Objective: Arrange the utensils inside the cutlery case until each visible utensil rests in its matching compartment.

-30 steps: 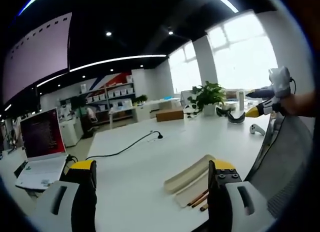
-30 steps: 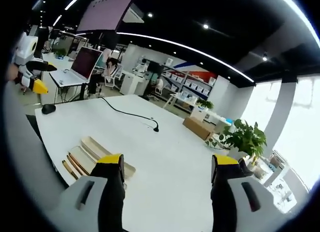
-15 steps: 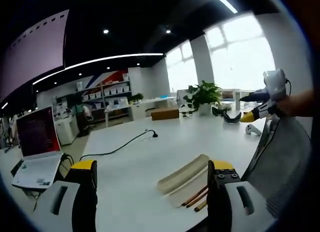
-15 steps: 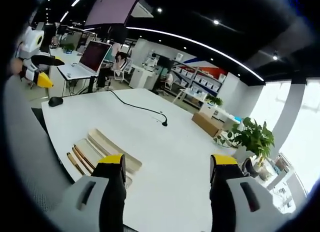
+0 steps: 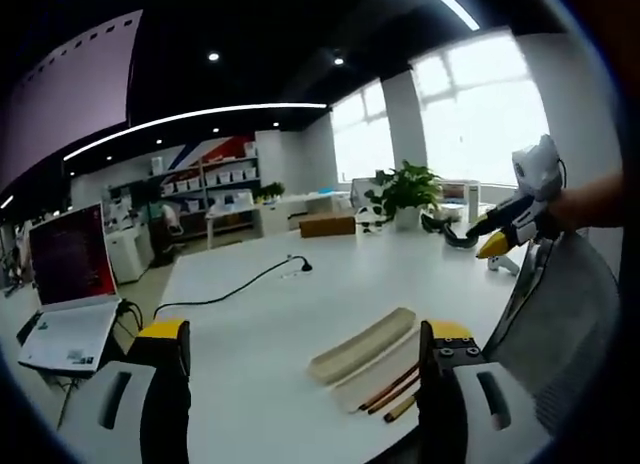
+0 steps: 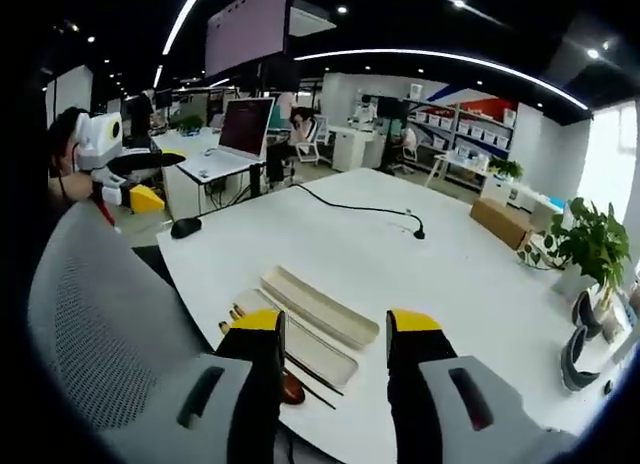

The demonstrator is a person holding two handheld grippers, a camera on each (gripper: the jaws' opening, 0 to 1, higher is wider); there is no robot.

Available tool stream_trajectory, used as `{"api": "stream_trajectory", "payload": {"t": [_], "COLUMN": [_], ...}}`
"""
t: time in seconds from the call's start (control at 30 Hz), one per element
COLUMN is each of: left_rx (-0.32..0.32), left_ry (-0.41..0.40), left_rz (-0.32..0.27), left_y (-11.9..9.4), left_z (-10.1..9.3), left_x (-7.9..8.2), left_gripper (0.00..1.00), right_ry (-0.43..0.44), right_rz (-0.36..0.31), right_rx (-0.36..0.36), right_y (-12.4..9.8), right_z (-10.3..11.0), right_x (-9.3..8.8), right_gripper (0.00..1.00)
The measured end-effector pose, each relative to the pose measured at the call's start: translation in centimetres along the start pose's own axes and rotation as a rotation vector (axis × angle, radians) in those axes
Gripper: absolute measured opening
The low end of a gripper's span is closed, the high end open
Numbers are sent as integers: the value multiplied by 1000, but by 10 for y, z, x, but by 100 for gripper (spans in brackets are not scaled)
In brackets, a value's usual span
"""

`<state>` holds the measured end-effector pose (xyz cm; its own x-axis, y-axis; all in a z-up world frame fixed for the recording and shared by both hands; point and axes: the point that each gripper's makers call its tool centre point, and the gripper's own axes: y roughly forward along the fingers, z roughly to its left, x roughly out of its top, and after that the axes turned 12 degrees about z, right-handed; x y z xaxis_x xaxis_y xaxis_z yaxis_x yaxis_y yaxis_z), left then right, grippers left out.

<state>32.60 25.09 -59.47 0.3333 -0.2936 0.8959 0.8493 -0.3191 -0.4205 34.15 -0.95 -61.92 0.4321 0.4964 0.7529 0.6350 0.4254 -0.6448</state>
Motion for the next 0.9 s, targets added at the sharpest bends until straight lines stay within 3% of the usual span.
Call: {"api": "stream_trajectory", "payload": {"t": [0.27, 0.53, 0.83, 0.9], "left_rx": [-11, -13, -35, -35], "left_ry": [-11, -29, -38, -37], "left_rz": [7, 22, 27, 32], "left_y": [1, 1, 5, 5], "left_z": [0, 4, 8, 8], "left_x": [-2, -7, -8, -10], "left_gripper": [96, 93, 89, 90], "right_ry": [-89, -175, -317, -360], "right_rz": [49, 123, 253, 285], "right_rx": [87, 194, 313, 299], "right_y": [20, 46, 77, 83], "right_z": [17, 35, 68, 69], "right_x": [9, 5, -17, -23], "right_gripper": [42, 41, 36, 37]}}
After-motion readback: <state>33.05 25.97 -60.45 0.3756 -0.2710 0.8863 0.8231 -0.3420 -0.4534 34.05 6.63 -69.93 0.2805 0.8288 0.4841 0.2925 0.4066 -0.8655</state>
